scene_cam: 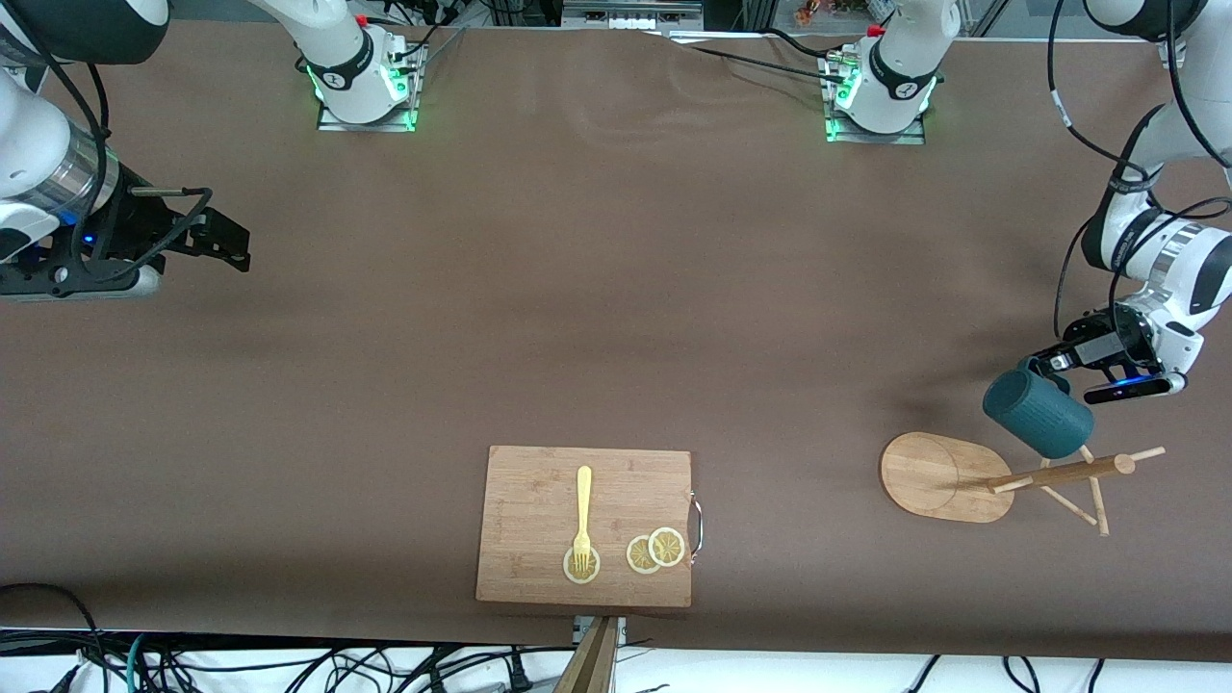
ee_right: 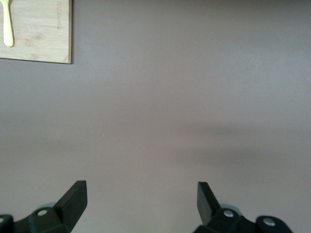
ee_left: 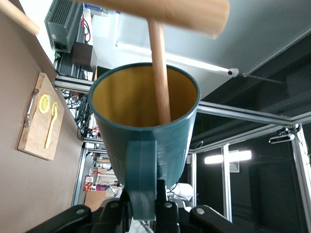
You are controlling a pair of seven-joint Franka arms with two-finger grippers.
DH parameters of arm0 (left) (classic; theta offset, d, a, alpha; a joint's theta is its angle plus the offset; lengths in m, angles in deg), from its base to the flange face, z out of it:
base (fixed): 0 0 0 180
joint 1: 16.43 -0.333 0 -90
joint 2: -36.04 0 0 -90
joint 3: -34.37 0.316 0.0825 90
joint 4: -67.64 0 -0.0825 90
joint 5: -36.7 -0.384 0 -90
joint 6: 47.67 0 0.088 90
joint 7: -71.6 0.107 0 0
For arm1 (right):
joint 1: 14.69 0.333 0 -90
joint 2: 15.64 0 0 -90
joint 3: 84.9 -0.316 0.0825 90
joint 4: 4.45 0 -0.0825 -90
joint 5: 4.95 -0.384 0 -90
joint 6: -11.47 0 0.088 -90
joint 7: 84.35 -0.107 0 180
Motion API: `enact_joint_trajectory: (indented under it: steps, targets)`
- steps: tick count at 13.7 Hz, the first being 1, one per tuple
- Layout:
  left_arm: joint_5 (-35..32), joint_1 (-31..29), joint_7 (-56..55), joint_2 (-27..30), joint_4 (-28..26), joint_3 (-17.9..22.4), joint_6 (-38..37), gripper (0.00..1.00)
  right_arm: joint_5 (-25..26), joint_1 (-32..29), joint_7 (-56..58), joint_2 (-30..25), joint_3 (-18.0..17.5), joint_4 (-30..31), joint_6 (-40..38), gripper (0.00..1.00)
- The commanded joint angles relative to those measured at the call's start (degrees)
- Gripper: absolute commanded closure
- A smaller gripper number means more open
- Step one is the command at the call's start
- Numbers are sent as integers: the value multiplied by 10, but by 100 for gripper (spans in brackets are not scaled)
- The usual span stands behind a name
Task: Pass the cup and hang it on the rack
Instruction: 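Hang the mug handle on a rack peg with the left gripper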
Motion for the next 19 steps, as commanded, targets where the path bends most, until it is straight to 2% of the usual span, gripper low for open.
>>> enact_joint_trajectory:
  steps: [1, 6, 8, 9, 10, 13, 15, 19]
  targets:
    - [21, -16, -33, -34, 45, -4, -20, 100, 6, -1, 6, 3, 0, -11, -8, 0]
    - [36, -26, -49, -77, 90, -4, -31, 100, 6, -1, 6, 3, 0, -11, -8, 0]
    - [36, -26, -48, -77, 91, -4, -32, 42, 6, 0, 6, 3, 0, -11, -8, 0]
    - [35, -25, -48, -77, 91, -4, -32, 31, 6, -1, 6, 3, 0, -11, -8, 0]
    - [34, -23, -45, -77, 90, -4, -37, 0, 6, -1, 6, 3, 0, -11, -8, 0]
    - [-7, -23, -44, -67, 90, -3, -54, 0, 6, -1, 6, 3, 0, -11, -8, 0]
    - [-87, -27, -41, -53, 90, -2, -54, 0, 6, -1, 6, 3, 0, -11, -8, 0]
    - [-272, -42, -42, 21, 90, 1, -54, 0, 6, -1, 6, 3, 0, -11, -8, 0]
